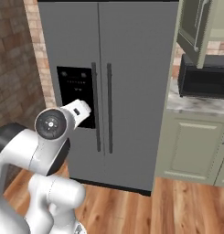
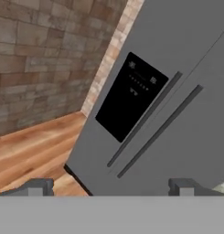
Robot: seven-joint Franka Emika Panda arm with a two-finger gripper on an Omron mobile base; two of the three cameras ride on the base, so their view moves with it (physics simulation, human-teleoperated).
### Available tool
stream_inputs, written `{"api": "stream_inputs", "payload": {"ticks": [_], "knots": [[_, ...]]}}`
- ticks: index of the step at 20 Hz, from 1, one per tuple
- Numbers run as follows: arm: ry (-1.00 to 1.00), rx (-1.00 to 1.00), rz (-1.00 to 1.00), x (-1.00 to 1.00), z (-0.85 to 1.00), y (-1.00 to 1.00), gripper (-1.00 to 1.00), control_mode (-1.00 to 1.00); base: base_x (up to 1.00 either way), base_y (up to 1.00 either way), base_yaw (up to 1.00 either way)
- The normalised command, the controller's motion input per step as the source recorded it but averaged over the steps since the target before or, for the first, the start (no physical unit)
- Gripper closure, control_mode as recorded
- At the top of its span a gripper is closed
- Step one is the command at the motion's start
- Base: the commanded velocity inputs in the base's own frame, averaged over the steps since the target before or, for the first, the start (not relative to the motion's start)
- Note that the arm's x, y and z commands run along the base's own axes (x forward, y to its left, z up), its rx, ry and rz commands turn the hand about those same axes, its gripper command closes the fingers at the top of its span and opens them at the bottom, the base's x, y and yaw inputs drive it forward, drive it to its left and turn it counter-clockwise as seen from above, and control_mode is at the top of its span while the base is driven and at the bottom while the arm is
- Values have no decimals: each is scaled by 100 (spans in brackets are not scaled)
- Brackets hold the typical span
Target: Move the hot dog bun to the plate on the dining table and place the condiment next to that plate. Then navigate to the fridge and take the sausage and place it on the plate as well.
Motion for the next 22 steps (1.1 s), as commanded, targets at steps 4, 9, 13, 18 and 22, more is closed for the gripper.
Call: {"api": "stream_inputs", "payload": {"ticks": [4,9,13,18,22], "knots": [[-38,13,0,55,-15,2,-100,-100,0,0,0],[-26,25,0,82,-11,0,-100,-100,0,0,0],[-4,30,0,98,-11,3,-100,-100,0,0,0],[9,24,-16,79,-3,-1,-100,-100,0,0,0],[15,2,-26,48,0,13,-100,-100,0,0,0]]}}
